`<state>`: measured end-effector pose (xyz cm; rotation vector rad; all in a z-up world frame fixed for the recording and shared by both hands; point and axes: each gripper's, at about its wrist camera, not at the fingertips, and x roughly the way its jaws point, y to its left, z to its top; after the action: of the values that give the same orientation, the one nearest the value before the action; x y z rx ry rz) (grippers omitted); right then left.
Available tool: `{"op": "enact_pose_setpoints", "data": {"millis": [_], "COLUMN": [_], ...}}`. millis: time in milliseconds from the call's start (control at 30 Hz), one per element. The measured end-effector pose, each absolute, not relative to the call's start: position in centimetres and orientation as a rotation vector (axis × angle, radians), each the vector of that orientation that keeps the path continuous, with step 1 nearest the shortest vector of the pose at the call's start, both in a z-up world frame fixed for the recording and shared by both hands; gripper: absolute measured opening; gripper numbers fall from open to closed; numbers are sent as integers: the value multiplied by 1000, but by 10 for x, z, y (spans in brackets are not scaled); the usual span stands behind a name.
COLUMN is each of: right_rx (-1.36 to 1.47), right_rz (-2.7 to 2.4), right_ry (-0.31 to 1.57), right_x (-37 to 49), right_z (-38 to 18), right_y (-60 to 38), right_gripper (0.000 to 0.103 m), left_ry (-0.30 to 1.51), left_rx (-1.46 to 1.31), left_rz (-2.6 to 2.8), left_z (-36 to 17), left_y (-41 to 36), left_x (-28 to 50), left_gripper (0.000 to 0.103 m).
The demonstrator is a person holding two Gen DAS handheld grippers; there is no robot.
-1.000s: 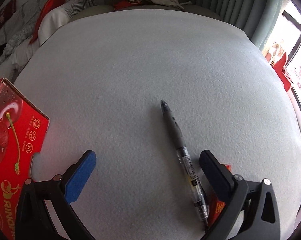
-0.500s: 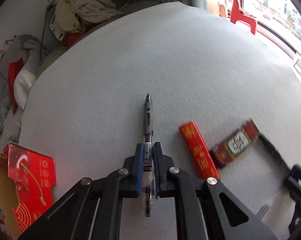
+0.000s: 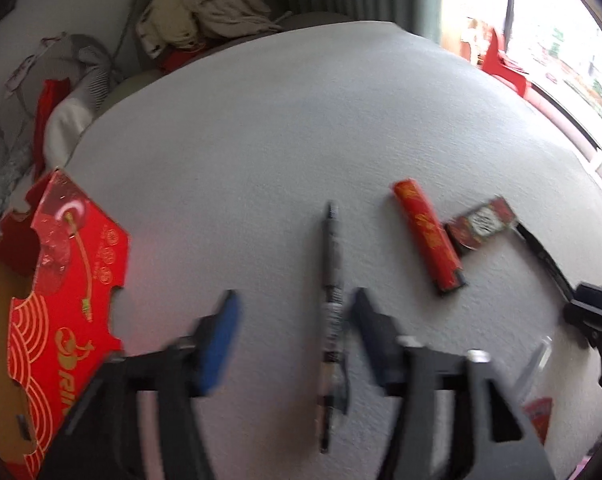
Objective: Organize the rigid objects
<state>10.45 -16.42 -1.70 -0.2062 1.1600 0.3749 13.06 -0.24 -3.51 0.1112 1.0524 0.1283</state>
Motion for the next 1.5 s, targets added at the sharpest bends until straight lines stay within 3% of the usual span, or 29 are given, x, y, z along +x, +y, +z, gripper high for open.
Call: {"op": "enact_pose_setpoints", "data": {"millis": [33,133,400,600,667,733,800,833,1067,1500], "right_rx": [-222,-268,-246,-273,-262,-241,-212,-197,-167,-228], "right_rz": [381,388,418,404,391,396,381,380,388,358], "right_ry": [1153,1151,1161,1179,1182,1186,1190,1194,1214,1190], "right_x": [106,107,110,112,111,109,104,99,63,59], "right_z": [-17,-16,-18,-16,-16,-16,-16,-16,-16,-17], "right_y": [-161,-155,-164,-159,-156,-155,-158,-161,-180,-173], "right_gripper": [21,22,22,22,22,10,10,10,10,10], "left_ry": [1055,1072,1039,1114,1139,1148,1164,1171,1150,1121], "left_rx": [90,-8,67,15,32,71,100,106,82,95], "left_rz": [145,125,9,-12,-48,-105,-132,-140,-137,-128], "left_z": [-36,-39,-40,-41,-37,-29,-27,-26,-24,-32], "left_y": [2,15,-6,3,-2,-17,-27,-29,-27,-24], "left_x": [132,135,133,141,145,151,149,146,101,94], "left_gripper": [86,86,86,85,73,37,15,11,11,11]}}
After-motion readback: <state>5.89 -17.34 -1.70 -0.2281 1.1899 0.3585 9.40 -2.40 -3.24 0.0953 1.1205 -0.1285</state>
